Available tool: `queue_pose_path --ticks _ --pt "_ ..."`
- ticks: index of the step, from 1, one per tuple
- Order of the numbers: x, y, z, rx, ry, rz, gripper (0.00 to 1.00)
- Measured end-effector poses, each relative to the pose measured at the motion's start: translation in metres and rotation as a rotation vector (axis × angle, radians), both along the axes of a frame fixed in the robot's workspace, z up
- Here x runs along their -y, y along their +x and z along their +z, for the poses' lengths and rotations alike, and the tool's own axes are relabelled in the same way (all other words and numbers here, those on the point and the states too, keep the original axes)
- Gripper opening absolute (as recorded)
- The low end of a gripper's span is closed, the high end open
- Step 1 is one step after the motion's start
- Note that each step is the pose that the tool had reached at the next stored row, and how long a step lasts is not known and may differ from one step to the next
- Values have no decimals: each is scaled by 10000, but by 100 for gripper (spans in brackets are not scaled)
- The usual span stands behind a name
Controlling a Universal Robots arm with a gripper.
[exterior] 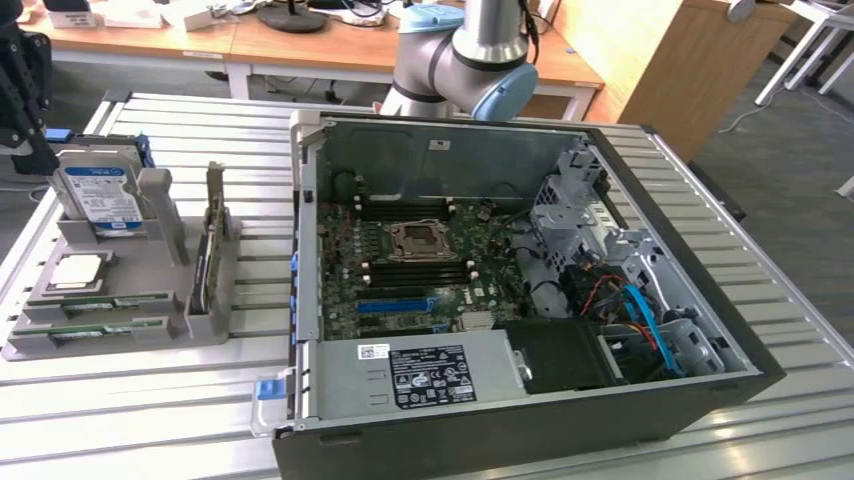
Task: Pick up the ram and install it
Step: 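Pick up the ram and move it above insertion slot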
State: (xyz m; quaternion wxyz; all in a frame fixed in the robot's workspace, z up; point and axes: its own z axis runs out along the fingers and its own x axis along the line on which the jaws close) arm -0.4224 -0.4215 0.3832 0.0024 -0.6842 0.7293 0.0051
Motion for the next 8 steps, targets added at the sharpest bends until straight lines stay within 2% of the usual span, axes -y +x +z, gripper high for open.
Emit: queue_pose_path --ticks 1,2,8 --pt "-1 0 0 7 86 -1 11" --pt "-1 1 0 9 122 -1 11" --pt "0 1 0 9 123 0 11"
